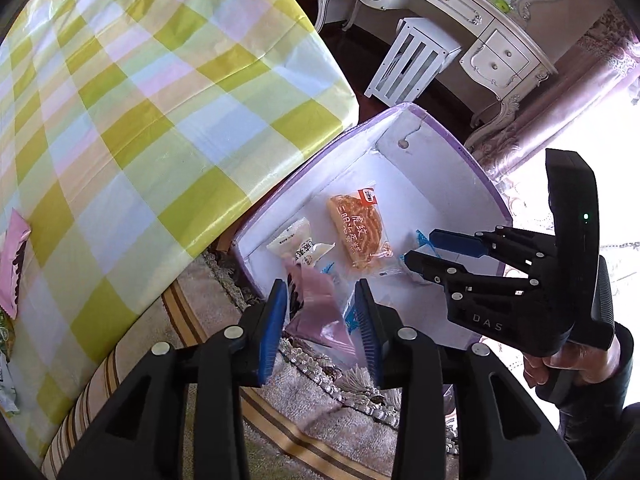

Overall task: Organize snacks
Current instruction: 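Open both grippers over the white box to drop both snacks, then move both tools back over the snack pile on the table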

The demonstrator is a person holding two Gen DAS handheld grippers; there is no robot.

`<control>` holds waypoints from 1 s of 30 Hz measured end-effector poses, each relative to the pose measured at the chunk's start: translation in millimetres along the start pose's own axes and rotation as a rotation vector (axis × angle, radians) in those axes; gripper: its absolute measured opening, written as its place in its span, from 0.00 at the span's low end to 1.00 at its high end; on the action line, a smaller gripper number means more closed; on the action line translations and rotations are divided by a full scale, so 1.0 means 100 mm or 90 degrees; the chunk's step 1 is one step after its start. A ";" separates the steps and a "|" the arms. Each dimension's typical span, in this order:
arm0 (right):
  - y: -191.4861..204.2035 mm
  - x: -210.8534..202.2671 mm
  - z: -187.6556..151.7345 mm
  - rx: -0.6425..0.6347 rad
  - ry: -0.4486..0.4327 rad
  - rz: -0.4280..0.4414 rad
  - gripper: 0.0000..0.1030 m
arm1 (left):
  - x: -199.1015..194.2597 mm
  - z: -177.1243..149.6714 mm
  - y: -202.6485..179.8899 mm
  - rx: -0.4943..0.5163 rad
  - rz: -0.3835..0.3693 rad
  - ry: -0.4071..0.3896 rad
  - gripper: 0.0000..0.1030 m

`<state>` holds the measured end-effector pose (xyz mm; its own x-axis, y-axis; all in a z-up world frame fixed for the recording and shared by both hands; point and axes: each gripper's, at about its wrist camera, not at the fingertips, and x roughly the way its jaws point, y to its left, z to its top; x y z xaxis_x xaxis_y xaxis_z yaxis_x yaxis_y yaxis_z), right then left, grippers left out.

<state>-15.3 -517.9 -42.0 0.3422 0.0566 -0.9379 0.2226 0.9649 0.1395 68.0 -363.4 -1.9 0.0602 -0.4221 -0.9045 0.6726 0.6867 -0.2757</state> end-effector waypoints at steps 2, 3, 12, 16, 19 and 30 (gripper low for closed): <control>0.02 0.00 0.02 -0.002 -0.003 0.000 0.42 | -0.02 -0.01 0.01 -0.005 -0.003 -0.005 0.45; 0.03 0.00 0.03 -0.004 -0.004 0.000 0.44 | -0.03 -0.01 0.01 -0.007 -0.003 -0.009 0.47; 0.29 -0.04 0.12 -0.025 -0.017 0.024 0.53 | -0.18 -0.06 0.13 -0.038 0.004 -0.042 0.53; 0.50 -0.10 0.20 -0.039 -0.031 0.040 0.61 | -0.30 -0.13 0.27 -0.058 0.020 -0.065 0.53; 0.67 -0.14 0.27 -0.052 -0.039 0.049 0.64 | -0.42 -0.20 0.43 -0.084 0.027 -0.086 0.53; 1.30 -0.20 0.43 -0.084 -0.045 0.089 0.73 | -0.98 -0.73 1.17 -0.231 0.042 -0.185 0.53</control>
<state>46.5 -404.4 8.3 0.4264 0.1788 -0.8867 0.0479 0.9744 0.2195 87.1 -198.2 30.6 0.3328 -0.4833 -0.8097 0.3626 0.8582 -0.3633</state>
